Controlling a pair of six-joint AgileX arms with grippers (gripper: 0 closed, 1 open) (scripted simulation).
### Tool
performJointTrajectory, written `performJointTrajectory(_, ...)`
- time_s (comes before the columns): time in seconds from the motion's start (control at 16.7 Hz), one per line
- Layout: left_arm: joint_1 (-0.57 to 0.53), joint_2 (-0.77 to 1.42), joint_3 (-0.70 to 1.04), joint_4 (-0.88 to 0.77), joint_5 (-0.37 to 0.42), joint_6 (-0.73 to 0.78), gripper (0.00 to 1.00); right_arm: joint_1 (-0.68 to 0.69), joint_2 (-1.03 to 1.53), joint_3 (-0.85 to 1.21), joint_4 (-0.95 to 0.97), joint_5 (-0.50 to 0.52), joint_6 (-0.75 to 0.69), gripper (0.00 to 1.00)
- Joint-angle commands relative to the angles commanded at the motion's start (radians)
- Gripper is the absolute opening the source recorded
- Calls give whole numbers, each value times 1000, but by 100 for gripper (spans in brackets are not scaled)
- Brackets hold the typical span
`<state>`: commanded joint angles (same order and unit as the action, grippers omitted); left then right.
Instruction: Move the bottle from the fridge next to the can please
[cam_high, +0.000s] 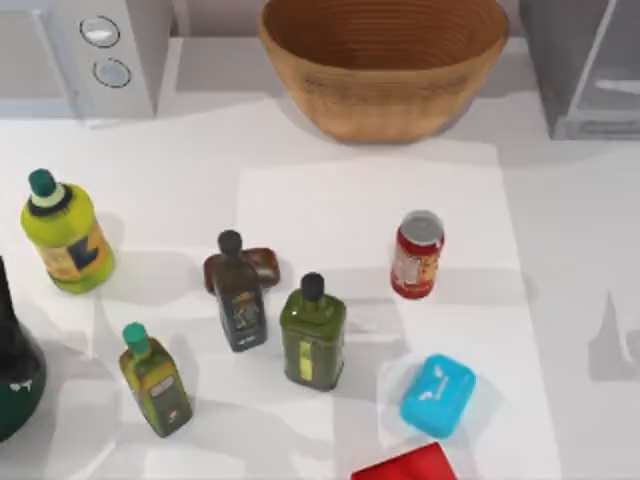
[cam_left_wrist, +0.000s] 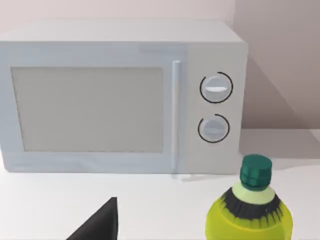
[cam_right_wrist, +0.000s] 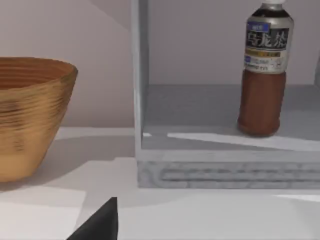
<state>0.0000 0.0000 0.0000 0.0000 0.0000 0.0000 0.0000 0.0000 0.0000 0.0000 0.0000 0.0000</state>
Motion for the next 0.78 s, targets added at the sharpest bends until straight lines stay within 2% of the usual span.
performJointTrajectory(0.24,0,0,0,0,0,0,100,-6,31,24,24,-3,0,100)
performJointTrajectory(0.42,0,0,0,0,0,0,100,-28,157,111,114,-19,1,100)
performJointTrajectory(0.78,0,0,0,0,0,0,100,-92,688,388,398,-80,4,100)
